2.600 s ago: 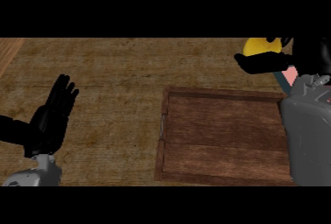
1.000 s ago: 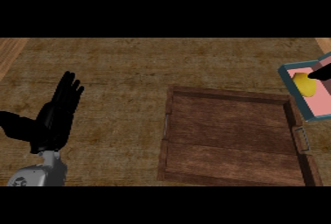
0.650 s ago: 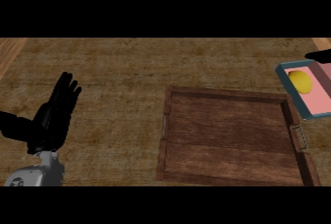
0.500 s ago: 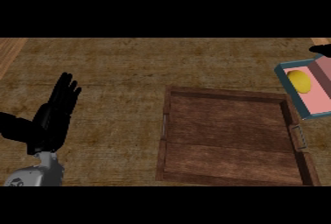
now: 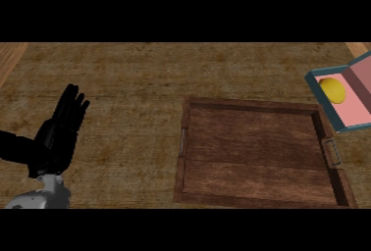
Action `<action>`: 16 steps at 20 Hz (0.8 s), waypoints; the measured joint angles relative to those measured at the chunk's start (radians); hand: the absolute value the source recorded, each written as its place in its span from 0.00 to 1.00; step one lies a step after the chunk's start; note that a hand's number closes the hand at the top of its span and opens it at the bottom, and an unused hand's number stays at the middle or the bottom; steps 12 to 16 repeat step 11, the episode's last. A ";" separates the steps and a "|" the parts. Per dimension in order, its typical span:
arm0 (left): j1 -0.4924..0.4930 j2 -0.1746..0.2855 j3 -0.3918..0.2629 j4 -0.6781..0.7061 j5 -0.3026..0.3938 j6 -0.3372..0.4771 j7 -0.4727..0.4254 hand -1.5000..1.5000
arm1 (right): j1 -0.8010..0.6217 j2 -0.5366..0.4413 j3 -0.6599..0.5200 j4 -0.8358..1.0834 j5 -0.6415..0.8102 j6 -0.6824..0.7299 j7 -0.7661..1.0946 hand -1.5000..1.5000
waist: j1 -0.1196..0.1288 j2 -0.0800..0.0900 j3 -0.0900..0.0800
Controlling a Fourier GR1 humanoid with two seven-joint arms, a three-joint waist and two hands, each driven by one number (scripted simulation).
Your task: Pick the lemon from the tray and place it in the cardboard box
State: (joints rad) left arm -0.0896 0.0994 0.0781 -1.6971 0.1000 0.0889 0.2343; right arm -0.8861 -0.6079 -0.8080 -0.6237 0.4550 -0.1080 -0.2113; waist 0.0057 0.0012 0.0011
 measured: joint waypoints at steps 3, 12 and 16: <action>-0.018 0.003 0.011 0.028 0.004 -0.003 -0.006 0.50 | 0.044 -0.026 -0.033 -0.015 -0.063 0.026 -0.030 0.00 | -0.004 0.000 -0.001; -0.017 0.001 0.007 0.011 -0.005 0.003 0.002 0.50 | 0.161 -0.107 -0.072 -0.003 -0.198 0.085 -0.113 0.00 | -0.002 0.000 0.000; -0.017 0.001 0.007 0.011 -0.005 0.003 0.002 0.50 | 0.161 -0.107 -0.072 -0.003 -0.198 0.085 -0.113 0.00 | -0.002 0.000 0.000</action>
